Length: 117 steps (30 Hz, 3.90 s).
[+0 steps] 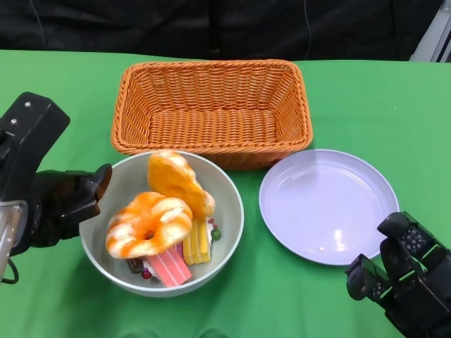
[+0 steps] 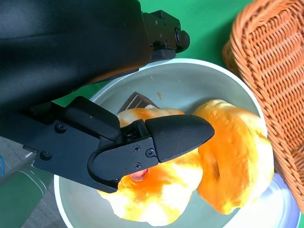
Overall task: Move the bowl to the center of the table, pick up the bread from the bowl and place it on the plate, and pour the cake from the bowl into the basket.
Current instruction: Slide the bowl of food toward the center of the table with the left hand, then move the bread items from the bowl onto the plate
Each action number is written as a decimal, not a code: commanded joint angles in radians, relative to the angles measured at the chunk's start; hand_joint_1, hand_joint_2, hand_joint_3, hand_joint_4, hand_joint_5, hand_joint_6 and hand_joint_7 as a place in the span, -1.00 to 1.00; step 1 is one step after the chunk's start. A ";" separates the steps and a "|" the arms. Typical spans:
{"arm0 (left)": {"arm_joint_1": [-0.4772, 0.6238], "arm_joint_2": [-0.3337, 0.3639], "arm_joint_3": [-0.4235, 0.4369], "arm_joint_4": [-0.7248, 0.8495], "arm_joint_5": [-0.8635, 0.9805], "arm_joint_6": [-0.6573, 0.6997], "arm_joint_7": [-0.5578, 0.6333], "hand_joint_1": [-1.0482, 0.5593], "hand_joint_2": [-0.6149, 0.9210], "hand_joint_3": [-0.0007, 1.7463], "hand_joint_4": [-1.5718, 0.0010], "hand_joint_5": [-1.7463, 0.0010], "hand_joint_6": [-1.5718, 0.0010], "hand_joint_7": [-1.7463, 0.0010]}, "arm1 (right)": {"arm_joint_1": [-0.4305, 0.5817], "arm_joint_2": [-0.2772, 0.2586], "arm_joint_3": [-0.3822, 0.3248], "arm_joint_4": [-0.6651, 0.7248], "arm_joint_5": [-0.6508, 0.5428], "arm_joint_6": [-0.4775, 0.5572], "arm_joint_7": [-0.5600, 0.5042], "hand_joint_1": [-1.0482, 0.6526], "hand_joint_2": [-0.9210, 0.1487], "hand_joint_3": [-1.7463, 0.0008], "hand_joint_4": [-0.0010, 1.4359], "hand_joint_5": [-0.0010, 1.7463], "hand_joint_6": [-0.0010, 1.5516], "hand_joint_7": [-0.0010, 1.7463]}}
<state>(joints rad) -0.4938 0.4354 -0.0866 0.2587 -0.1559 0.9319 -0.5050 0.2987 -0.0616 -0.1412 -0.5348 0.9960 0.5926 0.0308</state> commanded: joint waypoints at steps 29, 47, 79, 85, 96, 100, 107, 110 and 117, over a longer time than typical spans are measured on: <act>0.004 -0.001 -0.049 -0.052 0.011 -0.023 -0.013 -0.93 1.00 0.02 1.00 1.00 1.00 1.00 | 0.016 -0.004 -0.005 -0.026 0.007 -0.011 0.006 0.03 -0.82 0.05 0.10 1.00 -0.21 1.00; 0.028 -0.081 -0.038 -0.077 0.007 -0.091 0.017 -0.87 1.00 -0.02 0.96 0.98 0.95 0.98 | 0.027 -0.010 -0.003 -0.040 0.006 -0.005 0.004 0.04 -0.78 0.04 0.12 1.00 -0.19 1.00; 0.206 -0.237 0.190 -0.137 -0.021 -0.322 0.275 -0.23 1.00 -0.67 0.37 0.77 0.19 0.88 | -0.292 -0.136 0.504 -0.157 -1.467 -0.587 0.156 -0.41 -1.00 0.78 -0.04 -0.89 -0.09 -0.97; 0.208 -0.238 0.191 -0.140 -0.021 -0.321 0.276 -0.23 1.00 -0.67 0.37 0.78 0.19 0.89 | -0.292 -0.117 0.506 -0.158 -1.490 -0.581 0.165 -0.41 -1.00 0.78 -0.04 -0.90 -0.09 -0.97; 0.220 -0.300 0.243 -0.180 -0.083 -0.282 0.307 -0.17 1.00 -0.66 0.31 0.52 0.10 0.91 | -0.427 -0.031 0.618 -0.155 -1.786 -0.399 0.296 -0.48 -1.00 0.74 -0.14 -0.95 -0.17 -0.99; 0.218 -0.313 0.256 -0.178 -0.095 -0.277 0.317 -0.13 1.00 -0.64 0.39 0.36 0.08 0.92 | -0.441 -0.025 0.622 -0.144 -1.801 -0.397 0.305 -0.48 -1.00 0.75 -0.14 -0.95 -0.16 -0.99; 0.251 -0.305 0.219 -0.200 -0.075 -0.329 0.300 -0.16 1.00 -0.63 0.56 0.25 0.12 0.97 | -0.513 -0.031 0.621 -0.096 -1.882 -0.388 0.346 -0.49 -1.00 0.76 -0.13 -0.95 -0.14 -0.98; 0.254 -0.302 0.213 -0.199 -0.075 -0.338 0.300 -0.16 1.00 -0.62 0.55 0.26 0.12 0.97 | -0.516 -0.027 0.619 -0.093 -1.889 -0.388 0.352 -0.50 -1.00 0.76 -0.13 -0.95 -0.14 -0.98; 0.272 -0.327 0.221 -0.248 -0.088 -0.344 0.320 -0.15 1.00 -0.61 0.50 0.09 0.08 0.96 | -0.550 -0.019 0.611 -0.046 -1.909 -0.404 0.325 -0.51 -1.00 0.74 -0.11 -0.95 -0.13 -0.98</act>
<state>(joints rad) -0.2350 0.1056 0.1273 0.0205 -0.2385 0.5991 -0.1960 -0.2421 -0.0837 0.4773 -0.5835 -0.9102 0.1950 0.3668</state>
